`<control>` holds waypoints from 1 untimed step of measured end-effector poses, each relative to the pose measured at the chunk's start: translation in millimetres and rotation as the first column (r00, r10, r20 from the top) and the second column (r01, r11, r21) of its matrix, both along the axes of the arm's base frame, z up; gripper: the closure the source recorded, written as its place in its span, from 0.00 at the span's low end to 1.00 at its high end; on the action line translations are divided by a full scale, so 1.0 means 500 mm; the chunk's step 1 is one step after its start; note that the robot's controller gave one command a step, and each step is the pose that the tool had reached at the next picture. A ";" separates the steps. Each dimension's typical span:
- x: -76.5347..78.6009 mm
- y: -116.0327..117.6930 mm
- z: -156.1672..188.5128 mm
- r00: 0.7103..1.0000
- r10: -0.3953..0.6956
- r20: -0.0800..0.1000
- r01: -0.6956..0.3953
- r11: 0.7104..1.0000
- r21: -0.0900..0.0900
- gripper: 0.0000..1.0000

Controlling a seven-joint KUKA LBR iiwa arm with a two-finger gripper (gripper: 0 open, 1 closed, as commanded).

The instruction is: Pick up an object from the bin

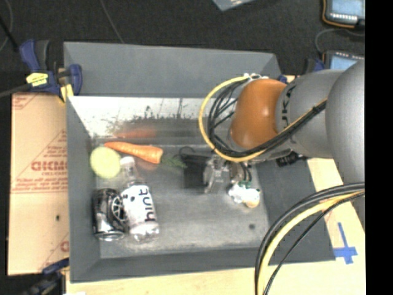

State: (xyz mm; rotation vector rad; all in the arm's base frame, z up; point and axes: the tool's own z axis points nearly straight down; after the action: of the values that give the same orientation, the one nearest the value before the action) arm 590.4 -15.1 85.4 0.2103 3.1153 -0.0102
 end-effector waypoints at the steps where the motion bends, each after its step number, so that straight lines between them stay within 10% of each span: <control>1: 0.008 -0.013 0.075 0.996 0.093 0.004 -0.093 0.996 -0.001 1.00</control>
Offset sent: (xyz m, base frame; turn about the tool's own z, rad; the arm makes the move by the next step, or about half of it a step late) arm 0.0193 0.0057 0.1185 0.1146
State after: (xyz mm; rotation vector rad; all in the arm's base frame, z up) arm 594.4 -21.6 123.0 0.0642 3.1173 -0.0089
